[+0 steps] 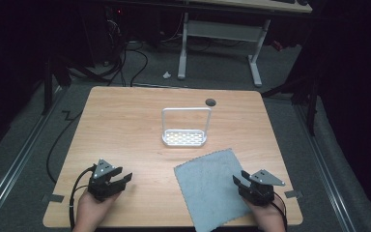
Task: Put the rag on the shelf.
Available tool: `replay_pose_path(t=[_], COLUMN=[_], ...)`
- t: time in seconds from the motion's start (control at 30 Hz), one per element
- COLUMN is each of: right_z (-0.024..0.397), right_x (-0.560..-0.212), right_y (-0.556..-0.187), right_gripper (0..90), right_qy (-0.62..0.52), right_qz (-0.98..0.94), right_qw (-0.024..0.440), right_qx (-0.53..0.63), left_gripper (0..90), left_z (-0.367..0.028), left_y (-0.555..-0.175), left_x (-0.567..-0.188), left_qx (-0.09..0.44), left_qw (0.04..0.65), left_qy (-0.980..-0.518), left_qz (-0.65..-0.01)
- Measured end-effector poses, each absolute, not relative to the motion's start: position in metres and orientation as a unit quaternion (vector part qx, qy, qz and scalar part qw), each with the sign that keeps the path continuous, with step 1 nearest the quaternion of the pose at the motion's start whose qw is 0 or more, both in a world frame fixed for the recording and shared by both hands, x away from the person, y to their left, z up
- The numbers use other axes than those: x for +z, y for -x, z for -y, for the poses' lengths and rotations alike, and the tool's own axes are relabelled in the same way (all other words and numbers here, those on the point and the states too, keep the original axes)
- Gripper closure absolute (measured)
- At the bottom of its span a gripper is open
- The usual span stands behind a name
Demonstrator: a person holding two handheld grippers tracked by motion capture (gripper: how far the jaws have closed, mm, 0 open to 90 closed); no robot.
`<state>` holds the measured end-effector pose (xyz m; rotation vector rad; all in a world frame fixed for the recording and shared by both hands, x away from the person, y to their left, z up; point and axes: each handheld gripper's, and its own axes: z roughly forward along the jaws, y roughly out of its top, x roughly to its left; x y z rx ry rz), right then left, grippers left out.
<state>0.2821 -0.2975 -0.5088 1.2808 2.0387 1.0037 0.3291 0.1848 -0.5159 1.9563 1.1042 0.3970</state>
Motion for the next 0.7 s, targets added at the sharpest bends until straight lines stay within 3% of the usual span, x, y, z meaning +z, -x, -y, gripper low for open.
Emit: replay_pose_path(t=[0.37, 0.47, 0.57, 0.7], right_z=[0.304, 0.308, 0.313, 0.314], right_x=[-0.512, -0.514, -0.514, -0.515], right_y=[-0.283, -0.283, -0.281, -0.281], right_gripper=[58.1, 68.7, 86.6, 90.0], right_qy=[-0.479, -0.48, -0.489, -0.483], right_qz=[-0.756, -0.763, -0.764, -0.777], right_qw=[0.255, 0.251, 0.241, 0.238], right_qx=[0.368, 0.353, 0.343, 0.326], left_gripper=[50.7, 52.1, 58.3, 67.9], left_z=[-0.186, -0.187, -0.188, -0.184], left_y=[-0.326, -0.326, -0.327, -0.326], left_x=[-0.514, -0.515, -0.514, -0.513], left_qx=[0.166, 0.162, 0.158, 0.161], left_qw=[0.429, 0.43, 0.431, 0.424], left_qy=[-0.774, -0.774, -0.774, -0.782], left_qz=[-0.435, -0.436, -0.436, -0.428])
